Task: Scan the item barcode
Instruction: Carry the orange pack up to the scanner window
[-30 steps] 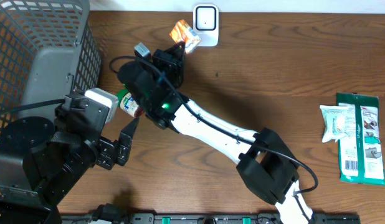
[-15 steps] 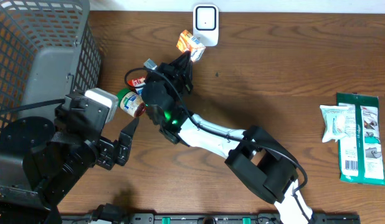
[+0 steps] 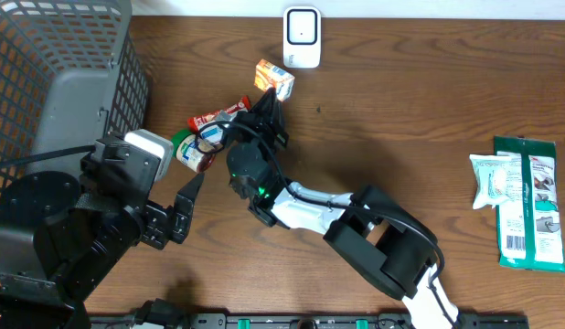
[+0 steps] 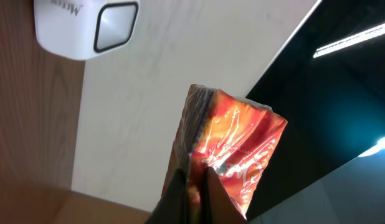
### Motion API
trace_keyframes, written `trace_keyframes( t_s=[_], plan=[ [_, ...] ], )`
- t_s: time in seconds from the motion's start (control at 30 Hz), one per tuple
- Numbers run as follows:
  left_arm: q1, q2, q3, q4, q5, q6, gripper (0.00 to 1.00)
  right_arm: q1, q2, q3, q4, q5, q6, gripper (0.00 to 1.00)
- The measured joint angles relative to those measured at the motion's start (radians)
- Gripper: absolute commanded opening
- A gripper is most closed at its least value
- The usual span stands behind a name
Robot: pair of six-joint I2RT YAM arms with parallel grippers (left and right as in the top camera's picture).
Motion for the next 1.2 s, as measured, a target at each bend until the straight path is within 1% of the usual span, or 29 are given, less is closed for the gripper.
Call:
trace_keyframes(
  t_s=[0.27, 0.37, 0.5, 0.67, 0.77, 0.83, 0.87, 0.9, 0.93, 0.97, 1.0, 1.03, 1.07, 1.1, 1.13, 1.2],
  plan=[
    [0.000, 0.000, 0.000, 0.000, 0.000, 0.000, 0.86, 0.007, 0.000, 0.000, 0.007, -0.023, 0.000, 0.01],
    [0.000, 0.000, 0.000, 0.000, 0.000, 0.000, 0.86, 0.005, 0.003, -0.002, 0.099, -0.022, 0.007, 0.01],
    [0.000, 0.000, 0.000, 0.000, 0.000, 0.000, 0.86, -0.014, 0.002, 0.003, 0.087, 0.033, 0.115, 0.01],
    [0.000, 0.000, 0.000, 0.000, 0.000, 0.000, 0.86, -0.106, 0.002, 0.007, 0.055, 0.130, 0.327, 0.01],
    [0.000, 0.000, 0.000, 0.000, 0.000, 0.000, 0.86, -0.162, 0.002, 0.010, -0.024, 0.155, 0.459, 0.01],
    [0.000, 0.000, 0.000, 0.000, 0.000, 0.000, 0.86, -0.174, 0.002, 0.012, -0.097, 0.154, 0.549, 0.01],
    [0.000, 0.000, 0.000, 0.000, 0.000, 0.000, 0.86, -0.176, -0.002, 0.015, -0.189, 0.147, 0.634, 0.01],
    [0.000, 0.000, 0.000, 0.000, 0.000, 0.000, 0.86, -0.177, -0.005, 0.016, -0.222, 0.138, 0.661, 0.01],
    [0.000, 0.000, 0.000, 0.000, 0.000, 0.000, 0.86, -0.178, -0.014, 0.021, -0.334, 0.115, 0.731, 0.01],
    [0.000, 0.000, 0.000, 0.001, 0.000, 0.000, 0.86, -0.180, -0.034, 0.027, -0.507, 0.074, 0.853, 0.01],
    [0.000, 0.000, 0.000, 0.000, 0.000, 0.000, 0.86, -0.182, -0.061, 0.027, -0.630, 0.021, 0.932, 0.01],
    [0.000, 0.000, 0.000, -0.002, 0.000, 0.000, 0.86, -0.188, -0.098, 0.031, -0.763, -0.048, 1.056, 0.01],
    [0.000, 0.000, 0.000, 0.001, 0.000, 0.000, 0.86, -0.193, -0.120, 0.033, -0.816, -0.085, 1.125, 0.01],
    [0.000, 0.000, 0.000, 0.000, 0.000, 0.000, 0.86, -0.207, -0.171, 0.034, -0.871, -0.155, 1.245, 0.01],
    [0.000, 0.000, 0.000, 0.000, 0.000, 0.000, 0.86, -0.214, -0.191, 0.034, -0.879, -0.177, 1.286, 0.01],
    [0.000, 0.000, 0.000, 0.000, 0.000, 0.000, 0.86, -0.261, -0.284, 0.054, -0.899, -0.285, 1.452, 0.01]
  ],
)
